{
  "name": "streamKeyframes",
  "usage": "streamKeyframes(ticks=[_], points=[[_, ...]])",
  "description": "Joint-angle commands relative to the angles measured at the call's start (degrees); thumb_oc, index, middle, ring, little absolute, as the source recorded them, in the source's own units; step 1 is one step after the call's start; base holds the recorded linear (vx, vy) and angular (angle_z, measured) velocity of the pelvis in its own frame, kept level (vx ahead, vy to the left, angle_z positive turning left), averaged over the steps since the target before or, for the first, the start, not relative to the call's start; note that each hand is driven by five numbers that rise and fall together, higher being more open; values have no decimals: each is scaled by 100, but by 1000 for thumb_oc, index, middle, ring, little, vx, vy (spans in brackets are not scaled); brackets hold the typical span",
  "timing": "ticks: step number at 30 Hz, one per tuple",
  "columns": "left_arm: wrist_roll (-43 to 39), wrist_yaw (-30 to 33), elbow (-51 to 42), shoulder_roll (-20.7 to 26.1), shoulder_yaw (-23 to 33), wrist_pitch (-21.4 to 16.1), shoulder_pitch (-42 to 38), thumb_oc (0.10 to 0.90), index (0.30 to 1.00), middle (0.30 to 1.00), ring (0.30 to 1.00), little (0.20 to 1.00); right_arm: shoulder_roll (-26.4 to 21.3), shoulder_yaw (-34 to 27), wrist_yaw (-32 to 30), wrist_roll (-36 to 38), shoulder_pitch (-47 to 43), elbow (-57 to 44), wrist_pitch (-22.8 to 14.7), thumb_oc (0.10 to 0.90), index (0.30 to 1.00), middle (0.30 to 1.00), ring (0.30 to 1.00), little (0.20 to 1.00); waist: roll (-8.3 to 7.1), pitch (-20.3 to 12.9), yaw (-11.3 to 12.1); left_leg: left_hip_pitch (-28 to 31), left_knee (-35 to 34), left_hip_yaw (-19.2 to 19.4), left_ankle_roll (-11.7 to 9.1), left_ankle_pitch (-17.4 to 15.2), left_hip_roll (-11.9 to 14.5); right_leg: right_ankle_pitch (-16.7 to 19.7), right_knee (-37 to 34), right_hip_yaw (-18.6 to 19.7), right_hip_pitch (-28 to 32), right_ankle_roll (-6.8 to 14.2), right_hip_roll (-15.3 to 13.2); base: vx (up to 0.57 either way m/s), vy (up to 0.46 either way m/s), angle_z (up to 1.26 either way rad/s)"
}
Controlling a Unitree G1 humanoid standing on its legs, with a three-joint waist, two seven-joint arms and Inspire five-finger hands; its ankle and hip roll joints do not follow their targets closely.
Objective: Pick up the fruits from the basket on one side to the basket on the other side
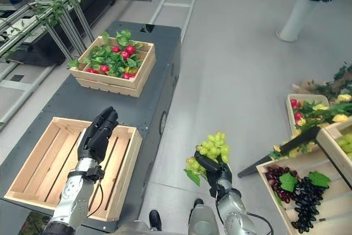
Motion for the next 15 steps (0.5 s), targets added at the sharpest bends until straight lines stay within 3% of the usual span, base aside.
streamKeyframes(ticks=[1, 4, 6, 11, 15], points=[[83, 323, -492, 111, 169, -560, -202, 800, 900, 900, 900, 900, 274, 229, 572, -81, -407, -615, -397, 400, 300, 300, 300, 300, -127, -454, 119, 27, -133, -759, 139, -531, -474, 98, 44, -117, 575, -100, 47, 1, -248, -28], [284, 591, -353, 81, 32, -463, -247, 800, 900, 900, 900, 900, 281, 426, 718, -160, -444, -374, -298, 400, 300, 300, 300, 300, -310, -607, 273, -56, -100, -546, -24, -442, -388, -135, -1600, -518, 1456, -112, 189, 5, -333, -27], [285, 821, -260, 71, -75, -162, -284, 800, 900, 900, 900, 900, 188, 566, 705, -152, -528, -333, -63, 400, 300, 300, 300, 300, -391, -687, 276, -57, -187, -274, -192, -303, -250, -34, -2463, -437, 1695, -73, 355, -25, -317, -64], [303, 683, -146, -40, -310, 314, -307, 800, 900, 900, 900, 900, 111, 584, 512, -278, -416, -337, 56, 400, 300, 300, 300, 300, -398, -744, 98, -106, -197, -141, -320, -235, -102, 47, -2705, -337, 1704, -172, 500, -14, -178, -39], [313, 572, -37, -63, -468, 452, -249, 800, 900, 900, 900, 900, 122, 554, 474, -258, -263, -281, -14, 400, 300, 300, 300, 300, -390, -761, -64, -81, -197, -75, -349, -252, -52, 54, -2769, -228, 1658, -233, 609, -28, -150, -10]])
